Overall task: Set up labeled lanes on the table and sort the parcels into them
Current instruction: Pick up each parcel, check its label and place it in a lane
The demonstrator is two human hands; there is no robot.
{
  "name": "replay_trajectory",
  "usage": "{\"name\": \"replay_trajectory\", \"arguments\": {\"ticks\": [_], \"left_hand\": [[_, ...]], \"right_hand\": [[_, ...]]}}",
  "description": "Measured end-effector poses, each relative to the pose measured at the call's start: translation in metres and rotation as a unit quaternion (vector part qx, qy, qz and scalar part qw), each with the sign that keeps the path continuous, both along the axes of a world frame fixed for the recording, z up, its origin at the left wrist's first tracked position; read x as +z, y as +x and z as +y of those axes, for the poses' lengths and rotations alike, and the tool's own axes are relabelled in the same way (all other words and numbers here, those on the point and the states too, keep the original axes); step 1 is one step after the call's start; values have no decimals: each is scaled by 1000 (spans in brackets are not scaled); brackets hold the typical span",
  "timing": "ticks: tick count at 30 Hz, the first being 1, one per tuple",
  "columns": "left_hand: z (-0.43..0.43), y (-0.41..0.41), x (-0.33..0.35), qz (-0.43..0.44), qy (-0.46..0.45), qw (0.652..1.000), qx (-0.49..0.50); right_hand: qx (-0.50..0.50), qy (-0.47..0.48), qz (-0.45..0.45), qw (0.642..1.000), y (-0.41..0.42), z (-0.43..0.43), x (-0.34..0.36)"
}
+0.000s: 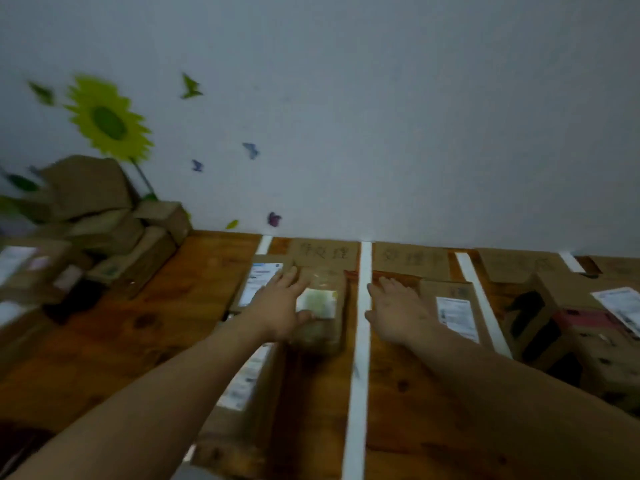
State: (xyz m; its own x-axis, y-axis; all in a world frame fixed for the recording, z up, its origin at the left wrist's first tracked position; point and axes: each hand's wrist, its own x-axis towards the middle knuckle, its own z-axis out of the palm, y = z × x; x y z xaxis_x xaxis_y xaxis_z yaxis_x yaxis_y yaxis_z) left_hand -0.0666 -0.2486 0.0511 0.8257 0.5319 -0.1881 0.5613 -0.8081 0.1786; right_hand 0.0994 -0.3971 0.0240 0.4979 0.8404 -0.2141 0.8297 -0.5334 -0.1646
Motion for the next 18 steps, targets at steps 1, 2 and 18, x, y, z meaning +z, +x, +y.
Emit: {"name": "replay_trajectory", "arguments": {"ticks": [1,2,18], "left_hand": [[15,-26,6,-11,2,1000,19],[29,-53,10,-21,3,999,36],[238,-382,34,-47,-71,952,295]], "right_hand": [[8,13,-1,1000,-20,17,7],[16,30,1,999,-42,34,13],[113,51,110,986,-274,268,38]]}}
